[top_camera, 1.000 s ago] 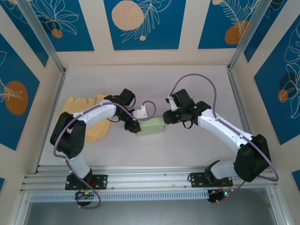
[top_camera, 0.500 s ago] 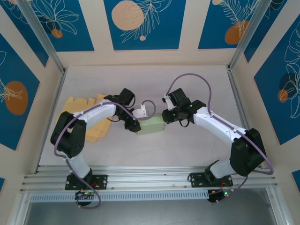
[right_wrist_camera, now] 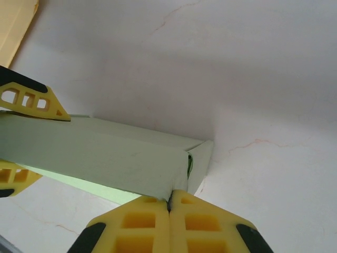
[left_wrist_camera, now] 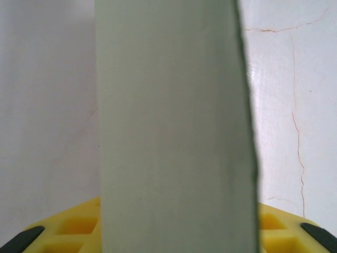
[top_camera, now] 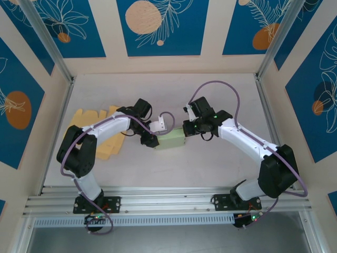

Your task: Fold the paper box

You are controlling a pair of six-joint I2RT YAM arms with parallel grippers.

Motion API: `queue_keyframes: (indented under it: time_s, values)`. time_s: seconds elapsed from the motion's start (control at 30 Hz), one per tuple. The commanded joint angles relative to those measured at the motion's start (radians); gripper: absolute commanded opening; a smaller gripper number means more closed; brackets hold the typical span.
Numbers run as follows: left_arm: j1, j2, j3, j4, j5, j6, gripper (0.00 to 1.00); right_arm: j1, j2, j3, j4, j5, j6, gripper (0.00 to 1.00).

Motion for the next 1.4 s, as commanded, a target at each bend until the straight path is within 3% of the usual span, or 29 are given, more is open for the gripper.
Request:
queue_keyframes:
  time_s: [0.0, 0.2, 0.63, 0.83, 1.17, 1.37]
  values:
    - [0.008, 0.019, 0.009, -0.022, -0.015, 0.015, 0.32, 0.002, 0.009, 0.057, 0.007, -0.092, 0.062, 0.00]
    - [0.003, 0.027, 0.021, -0.042, -0.035, 0.025, 0.32, 0.004, 0.037, 0.091, 0.007, -0.158, 0.125, 0.00]
    - [0.004, 0.048, 0.038, -0.047, -0.053, 0.012, 0.33, 0.017, 0.036, -0.032, 0.054, -0.042, 0.078, 0.00]
    - [0.007, 0.037, 0.039, -0.043, -0.063, -0.005, 0.46, 0.015, 0.044, -0.062, 0.072, -0.006, 0.073, 0.00]
    - [0.015, 0.037, 0.038, -0.034, -0.092, -0.025, 0.48, 0.000, 0.054, -0.088, 0.072, 0.001, 0.066, 0.00]
    - [0.017, 0.006, 0.021, 0.025, -0.128, -0.065, 0.56, 0.008, 0.028, -0.149, 0.121, 0.013, 0.058, 0.00]
